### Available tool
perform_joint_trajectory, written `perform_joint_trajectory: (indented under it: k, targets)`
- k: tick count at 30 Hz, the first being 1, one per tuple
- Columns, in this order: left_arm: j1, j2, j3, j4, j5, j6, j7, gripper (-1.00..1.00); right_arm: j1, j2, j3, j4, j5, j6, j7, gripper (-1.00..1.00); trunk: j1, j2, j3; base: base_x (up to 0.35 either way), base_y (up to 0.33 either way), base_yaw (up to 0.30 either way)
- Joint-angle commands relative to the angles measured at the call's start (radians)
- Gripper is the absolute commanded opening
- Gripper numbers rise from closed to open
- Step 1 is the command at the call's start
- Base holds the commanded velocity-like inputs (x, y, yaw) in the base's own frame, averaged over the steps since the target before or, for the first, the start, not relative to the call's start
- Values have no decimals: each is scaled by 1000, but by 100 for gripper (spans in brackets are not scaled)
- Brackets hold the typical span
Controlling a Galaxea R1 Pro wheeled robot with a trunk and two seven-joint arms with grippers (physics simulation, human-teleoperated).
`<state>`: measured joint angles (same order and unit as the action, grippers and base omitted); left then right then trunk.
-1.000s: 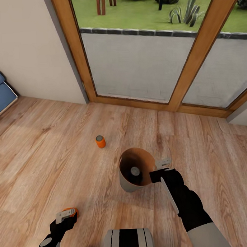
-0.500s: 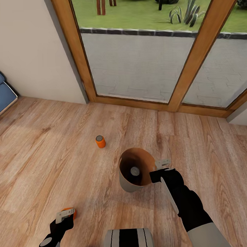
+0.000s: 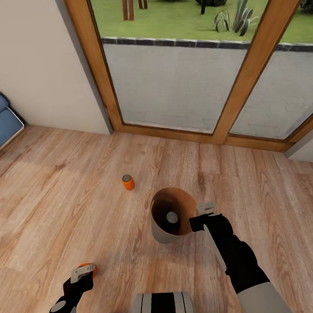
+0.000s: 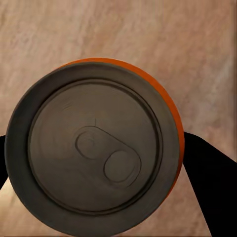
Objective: Put the three can of soda from the living room inside the tash can in the kitchen.
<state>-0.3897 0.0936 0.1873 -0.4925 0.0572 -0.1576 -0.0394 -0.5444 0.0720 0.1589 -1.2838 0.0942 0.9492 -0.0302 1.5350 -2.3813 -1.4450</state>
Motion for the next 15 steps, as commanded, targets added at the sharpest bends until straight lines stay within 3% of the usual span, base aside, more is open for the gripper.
perform_joint_trajectory:
  k: [1,15]
  targets:
    - [0,0,0,0,0,0,1,-100,0,0,1,0,-14,-1,9,-100,-4,7,3,0,0,0]
    - [0,0,0,0,0,0,1,-100,0,0,0,0,-14,-1,9,-100,-58,105,51,0,0,0]
